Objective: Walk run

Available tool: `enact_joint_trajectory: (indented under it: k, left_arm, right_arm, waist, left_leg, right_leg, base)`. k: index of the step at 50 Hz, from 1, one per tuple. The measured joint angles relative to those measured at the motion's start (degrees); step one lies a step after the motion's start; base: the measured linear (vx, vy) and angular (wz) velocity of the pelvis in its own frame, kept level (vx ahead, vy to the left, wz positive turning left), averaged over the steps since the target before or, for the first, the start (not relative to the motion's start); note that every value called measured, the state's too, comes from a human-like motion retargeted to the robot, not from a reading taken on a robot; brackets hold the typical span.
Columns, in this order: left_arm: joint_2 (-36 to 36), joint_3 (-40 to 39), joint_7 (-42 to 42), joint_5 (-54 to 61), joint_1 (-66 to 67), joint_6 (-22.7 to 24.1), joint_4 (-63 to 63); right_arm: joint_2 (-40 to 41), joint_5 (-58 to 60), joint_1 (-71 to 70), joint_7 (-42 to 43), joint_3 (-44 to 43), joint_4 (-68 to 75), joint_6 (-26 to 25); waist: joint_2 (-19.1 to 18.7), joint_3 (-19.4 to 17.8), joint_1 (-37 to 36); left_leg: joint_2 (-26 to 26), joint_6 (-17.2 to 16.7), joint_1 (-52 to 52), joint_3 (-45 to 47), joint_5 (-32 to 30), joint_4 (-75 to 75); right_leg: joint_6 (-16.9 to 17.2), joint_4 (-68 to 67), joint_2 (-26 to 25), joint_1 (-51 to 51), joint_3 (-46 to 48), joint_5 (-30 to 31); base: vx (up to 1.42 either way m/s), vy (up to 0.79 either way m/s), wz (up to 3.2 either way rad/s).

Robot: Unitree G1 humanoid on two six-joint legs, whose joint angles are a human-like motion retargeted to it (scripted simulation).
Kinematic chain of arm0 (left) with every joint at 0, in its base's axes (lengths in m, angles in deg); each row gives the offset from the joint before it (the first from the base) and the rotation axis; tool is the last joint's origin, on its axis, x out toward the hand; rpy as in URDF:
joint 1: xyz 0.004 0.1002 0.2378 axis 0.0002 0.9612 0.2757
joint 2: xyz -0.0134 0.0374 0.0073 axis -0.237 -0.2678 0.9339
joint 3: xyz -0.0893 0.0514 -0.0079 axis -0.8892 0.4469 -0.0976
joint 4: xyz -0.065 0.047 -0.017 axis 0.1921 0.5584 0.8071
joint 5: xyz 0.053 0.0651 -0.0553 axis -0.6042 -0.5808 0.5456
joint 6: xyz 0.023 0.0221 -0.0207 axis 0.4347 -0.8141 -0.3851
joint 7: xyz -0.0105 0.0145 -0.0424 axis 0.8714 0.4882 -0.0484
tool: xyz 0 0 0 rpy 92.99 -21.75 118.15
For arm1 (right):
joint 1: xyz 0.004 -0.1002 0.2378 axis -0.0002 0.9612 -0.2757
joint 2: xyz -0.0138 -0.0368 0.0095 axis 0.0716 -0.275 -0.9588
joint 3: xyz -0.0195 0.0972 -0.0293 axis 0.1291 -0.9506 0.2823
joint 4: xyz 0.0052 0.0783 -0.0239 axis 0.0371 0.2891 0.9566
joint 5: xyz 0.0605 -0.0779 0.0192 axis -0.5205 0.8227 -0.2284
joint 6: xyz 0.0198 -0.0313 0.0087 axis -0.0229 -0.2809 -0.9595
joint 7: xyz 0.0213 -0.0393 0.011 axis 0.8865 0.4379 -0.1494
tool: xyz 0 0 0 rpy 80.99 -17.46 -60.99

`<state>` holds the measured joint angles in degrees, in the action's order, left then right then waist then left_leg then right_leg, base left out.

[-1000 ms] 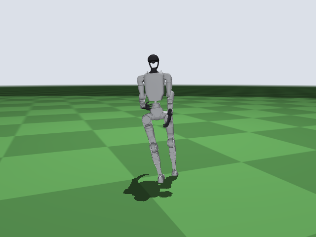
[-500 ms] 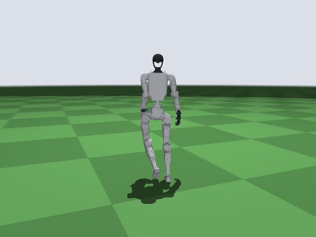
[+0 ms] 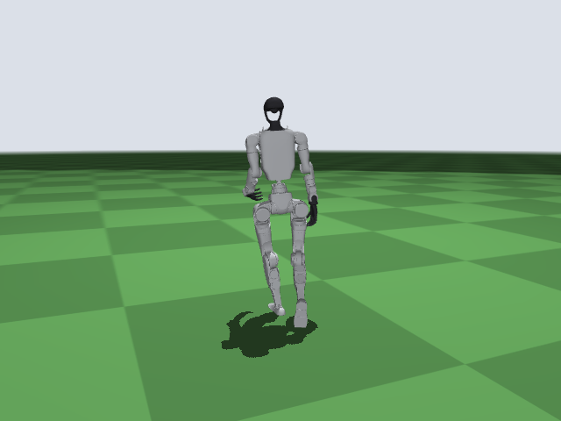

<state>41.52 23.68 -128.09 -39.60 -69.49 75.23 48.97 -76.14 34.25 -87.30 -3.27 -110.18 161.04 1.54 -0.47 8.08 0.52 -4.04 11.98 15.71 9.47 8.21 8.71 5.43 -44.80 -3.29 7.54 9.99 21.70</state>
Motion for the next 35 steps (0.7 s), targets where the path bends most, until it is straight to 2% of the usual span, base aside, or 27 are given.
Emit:
enact_joint_trajectory:
  k: [2,5,7,8,10,12,14,15,17,18,20,22,23,24,25,27,28,30,32,35]
  left_arm:
    - [-0.9,1.3,-0.2,1.5,-2.8,-0.2,0.1]
    - [-2.0,3.1,-1.3,3.3,-4.4,0.3,-1.9]
    - [-2.6,3.8,-2.5,4.1,-5.2,0.2,-3.3]
    - [-3.0,4.0,-3.1,4.5,-5.6,0.0,-3.8]
    - [-3.7,4.1,-4.0,5.0,-6.1,-0.1,-4.4]
    - [-4.4,3.5,-4.7,5.4,-6.0,0.3,-4.0]
    - [-4.0,3.1,-4.1,5.1,-4.9,0.8,-3.0]
    - [-3.4,2.9,-3.5,4.9,-4.2,0.9,-2.2]
    - [-1.9,3.0,-1.9,4.3,-2.2,1.2,-0.5]
    - [-1.1,3.3,-1.5,4.1,-0.9,1.3,0.2]
    - [0.5,2.9,-1.3,3.2,1.8,1.5,1.6]
    - [2.4,2.1,-1.7,1.6,4.1,1.4,2.5]
    - [3.1,1.7,-1.6,1.1,5.0,1.5,2.7]
    - [3.9,1.1,-1.4,1.0,5.7,1.6,2.7]
    - [4.7,0.6,-1.2,1.0,6.1,1.6,2.8]
    - [5.8,-0.8,-0.9,1.0,6.8,1.7,2.7]
    - [6.2,-1.3,-0.7,0.9,7.1,1.6,2.6]
    - [6.7,-2.3,-0.4,0.8,8.2,1.7,1.8]
    - [6.2,-2.9,-0.5,1.0,9.3,1.9,0.5]
    - [4.3,-3.5,-1.4,1.4,9.8,1.9,-1.1]
  right_arm:
    - [2.3,1.4,6.1,-1.7,1.0,2.4,-1.2]
    - [5.2,4.1,14.5,-3.6,1.6,2.4,-2.5]
    - [6.8,5.5,19.5,-5.1,1.8,2.4,-3.6]
    - [7.6,6.1,21.6,-5.9,1.9,2.4,-4.3]
    - [9.0,7.2,25.4,-7.3,1.7,2.4,-5.7]
    - [9.7,8.6,28.0,-9.4,0.8,2.4,-7.0]
    - [9.9,8.6,29.6,-11.4,0.0,2.4,-7.9]
    - [9.8,8.2,30.0,-12.5,-0.3,2.4,-8.4]
    - [9.1,6.3,29.3,-13.6,-1.1,2.4,-9.5]
    - [8.7,5.6,28.7,-13.2,-2.1,2.4,-9.7]
    - [7.8,4.1,26.6,-11.5,-3.6,2.4,-8.6]
    - [6.5,1.5,22.0,-10.3,-4.4,2.4,-7.1]
    - [5.7,0.3,18.9,-9.8,-4.8,2.4,-6.9]
    - [4.7,-0.6,15.2,-8.7,-5.8,2.4,-6.7]
    - [3.6,-1.3,11.2,-7.4,-7.1,2.4,-6.4]
    - [3.2,-4.3,4.2,-4.4,-8.3,-2.9,-6.2]
    - [3.1,-6.6,1.0,-2.7,-7.6,-6.3,-5.6]
    - [2.6,-10.5,-4.3,0.0,-4.8,-12.9,-3.5]
    - [1.6,-12.5,-8.9,1.5,-1.8,-18.9,-1.4]
    - [-0.5,-13.1,-15.4,1.9,1.1,-25.9,0.4]
  waist:
    - [-1.3,-0.4,3.6]
    - [-2.4,-0.9,10.1]
    - [-2.1,-1.5,13.2]
    - [-1.9,-1.8,14.7]
    - [-1.9,-2.4,16.5]
    - [-2.5,-2.2,17.4]
    - [-3.3,-1.3,16.9]
    - [-3.6,-0.7,16.8]
    - [-4.1,1.2,17.6]
    - [-4.3,1.9,19.2]
    - [-4.8,3.3,20.5]
    - [-4.2,2.6,19.1]
    - [-5.1,1.0,17.7]
    - [-3.9,1.1,17.1]
    - [-1.6,2.1,16.9]
    - [0.7,3.1,16.0]
    - [0.8,2.9,15.8]
    - [2.1,2.5,13.9]
    - [3.6,2.0,11.8]
    - [3.8,1.0,7.5]
  left_leg:
    - [-1.2,-0.5,-4.3,-3.3,0.9,-2.7]
    - [-2.9,-0.7,-9.3,-5.6,2.4,-5.2]
    - [-4.8,-0.4,-12.9,-7.4,4.2,-5.9]
    - [-5.5,-0.3,-14.7,-8.6,5.3,-6.0]
    - [-6.0,-0.5,-18.5,-10.2,7.3,-6.0]
    - [-4.9,-2.0,-21.3,-9.5,7.9,-5.8]
    - [-3.8,-4.2,-23.3,-8.4,5.9,-4.8]
    - [-3.7,-5.5,-24.1,-8.4,4.0,-3.9]
    - [-2.9,-9.1,-24.6,-8.2,-4.0,-1.1]
    - [-2.2,-10.7,-24.9,-8.6,-9.7,1.3]
    - [-1.1,-14.1,-23.6,-8.9,-24.5,8.7]
    - [0.2,-13.9,-18.7,-7.1,-35.2,23.6]
    - [3.7,-12.3,-14.8,-5.2,-37.5,35.4]
    - [1.9,-11.3,-11.6,-5.1,-38.0,40.1]
    - [-2.4,-10.5,-8.7,-6.0,-37.6,41.2]
    - [-4.1,-8.1,-2.4,-2.7,-28.2,44.6]
    - [-3.6,-7.4,0.7,-2.5,-24.7,45.4]
    - [-2.9,-4.7,6.1,0.0,-17.6,43.8]
    - [-2.2,-4.1,10.5,1.3,-12.7,36.9]
    - [1.4,-5.1,14.5,3.5,-11.1,21.0]
  right_leg:
    - [0.7,2.6,1.4,6.4,1.3,-8.4]
    - [1.9,10.7,6.3,14.1,3.8,-16.6]
    - [2.9,19.6,9.2,17.8,2.8,-17.1]
    - [2.1,24.0,10.4,19.5,2.1,-17.5]
    - [-1.5,32.3,12.6,22.2,4.3,-20.3]
    - [-3.0,41.0,10.6,24.8,0.6,-23.1]
    - [-2.4,44.9,10.1,25.5,5.1,-24.5]
    - [-2.3,44.6,10.1,25.2,7.4,-24.7]
    - [-7.1,38.4,10.5,25.1,8.9,-23.8]
    - [-7.3,36.7,11.8,24.5,11.1,-20.0]
    - [-8.9,34.1,8.4,22.7,-2.6,-20.0]
    - [-10.3,31.4,5.9,20.2,-8.6,-22.4]
    - [-11.3,30.3,3.4,17.5,-5.9,-24.5]
    - [-11.5,30.9,5.1,15.1,-2.3,-25.0]
    - [-11.2,32.3,8.9,12.9,1.7,-24.7]
    - [-11.2,34.2,8.1,9.5,-1.7,-26.5]
    - [-11.3,35.3,6.4,7.9,-4.7,-27.1]
    - [-11.5,37.3,6.4,4.0,-3.8,-27.1]
    - [-13.2,38.9,5.0,0.7,-4.4,-27.6]
    - [-14.7,40.1,0.8,-4.0,-9.4,-29.6]
  base:
    - [0.93,-0.28,1.40]
    - [1.12,-0.44,1.77]
    - [0.87,-0.42,1.36]
    - [0.93,-0.54,1.09]
    - [1.16,-0.75,0.67]
    - [0.90,-0.57,0.07]
    - [1.06,-0.72,-0.35]
    - [1.06,-0.69,-0.24]
    - [1.08,-0.66,0.37]
    - [1.33,-0.88,0.90]
    - [1.30,-0.94,0.48]
    - [1.08,-0.75,-0.80]
    - [1.15,-0.77,-1.37]
    - [1.14,-0.75,-1.31]
    - [1.00,-0.64,-1.10]
    - [0.85,-0.51,-1.09]
    - [0.87,-0.47,-1.21]
    - [1.04,-0.54,-1.59]
    - [0.97,-0.47,-1.77]
    - [1.17,-0.47,-1.73]
